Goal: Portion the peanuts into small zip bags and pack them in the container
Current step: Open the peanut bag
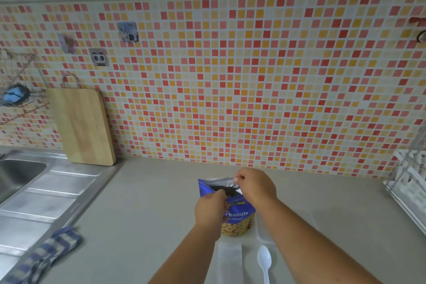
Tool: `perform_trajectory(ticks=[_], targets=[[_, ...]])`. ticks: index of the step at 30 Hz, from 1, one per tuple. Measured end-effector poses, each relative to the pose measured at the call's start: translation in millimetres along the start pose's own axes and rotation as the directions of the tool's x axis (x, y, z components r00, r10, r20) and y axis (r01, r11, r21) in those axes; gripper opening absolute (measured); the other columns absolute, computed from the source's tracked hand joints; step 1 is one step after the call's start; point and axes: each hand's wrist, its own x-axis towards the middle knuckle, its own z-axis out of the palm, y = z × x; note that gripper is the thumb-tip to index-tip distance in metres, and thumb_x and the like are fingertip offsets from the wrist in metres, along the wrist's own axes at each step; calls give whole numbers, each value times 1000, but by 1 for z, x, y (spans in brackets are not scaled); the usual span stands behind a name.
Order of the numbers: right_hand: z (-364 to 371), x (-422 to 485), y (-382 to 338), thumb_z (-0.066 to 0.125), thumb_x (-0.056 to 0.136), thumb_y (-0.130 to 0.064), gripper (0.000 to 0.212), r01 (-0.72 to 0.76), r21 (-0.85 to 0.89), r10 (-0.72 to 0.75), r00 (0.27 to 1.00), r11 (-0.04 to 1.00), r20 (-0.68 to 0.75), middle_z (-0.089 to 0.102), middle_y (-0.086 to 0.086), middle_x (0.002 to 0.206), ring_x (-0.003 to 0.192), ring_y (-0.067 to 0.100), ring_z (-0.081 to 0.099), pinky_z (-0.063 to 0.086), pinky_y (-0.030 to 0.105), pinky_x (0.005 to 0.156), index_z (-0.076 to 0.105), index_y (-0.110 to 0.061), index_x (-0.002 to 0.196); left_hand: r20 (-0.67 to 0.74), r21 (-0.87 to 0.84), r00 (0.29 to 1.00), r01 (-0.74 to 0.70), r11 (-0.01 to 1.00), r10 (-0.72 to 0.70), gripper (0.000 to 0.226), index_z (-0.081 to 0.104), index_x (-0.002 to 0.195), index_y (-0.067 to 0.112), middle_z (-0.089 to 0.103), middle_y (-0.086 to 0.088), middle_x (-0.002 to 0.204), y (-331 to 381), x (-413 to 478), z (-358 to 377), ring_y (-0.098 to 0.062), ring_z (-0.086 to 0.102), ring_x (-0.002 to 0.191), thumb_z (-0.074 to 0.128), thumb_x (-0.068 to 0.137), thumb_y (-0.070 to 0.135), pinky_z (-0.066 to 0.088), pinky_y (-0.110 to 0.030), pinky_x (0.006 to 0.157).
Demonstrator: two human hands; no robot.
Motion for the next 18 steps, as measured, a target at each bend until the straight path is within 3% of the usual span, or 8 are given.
perform_trajectory(ticks=[2,4,6,9,11,14,16,18], targets=[[0,-2,2,47,94,-26,21,38,22,-38,999,999,-34,69,-4,95,83,16,60,39,22,55,68,-25,94,13,45,1000,4,999,-4,16,53,66,8,59,-10,69,0,-1,-5,-22,63,69,55,81,12,53,-29,60],[-1,-3,5,48,93,-30,19,29,63,-27,999,998,-26,68,-7,93,82,14,60,46,25,61,68,-28,93,40,107,999,7,994,-11,11,55,72,9,62,-9,73,2,-2,-12,-21,62,68,58,79,17,55,-32,63],[-2,-5,10,53,90,-34,16,-8,110,3,999,994,47,68,-6,94,84,15,61,49,29,67,67,-27,95,3,157,998,-62,986,62,23,54,81,12,63,-9,83,5,5,-19,-22,62,74,63,72,31,57,-40,76],[-4,-7,19,57,87,-31,19,-60,107,44,988,992,150,68,3,94,87,21,63,47,29,67,68,-19,99,-143,267,973,-138,954,181,56,44,106,18,44,-8,116,13,23,-30,-30,55,100,70,66,48,52,-46,87],[-4,-9,24,52,91,-29,23,-98,156,76,987,983,138,67,5,95,87,21,62,42,24,61,68,-15,101,-62,252,984,-144,957,165,57,37,127,23,34,-7,131,21,29,-35,-29,50,107,66,80,39,48,-39,80],[1,-14,24,43,98,-29,31,-134,275,111,989,952,99,67,7,104,87,16,55,38,23,62,67,-13,109,194,224,979,-104,969,60,36,44,123,15,54,-10,115,23,32,-36,-20,54,91,52,89,23,44,-30,67],[5,-18,20,39,100,-28,34,-152,323,145,988,934,44,66,8,112,85,14,49,36,22,69,66,-11,113,237,247,969,-131,960,72,27,46,112,9,57,-12,103,18,30,-38,-20,55,85,51,87,18,45,-31,72],[9,-22,16,37,101,-27,35,-160,331,173,985,930,-12,67,8,113,83,13,47,35,21,70,65,-10,112,249,306,963,-175,936,99,15,47,102,10,57,-12,99,13,31,-40,-20,56,87,48,88,15,49,-38,86]])
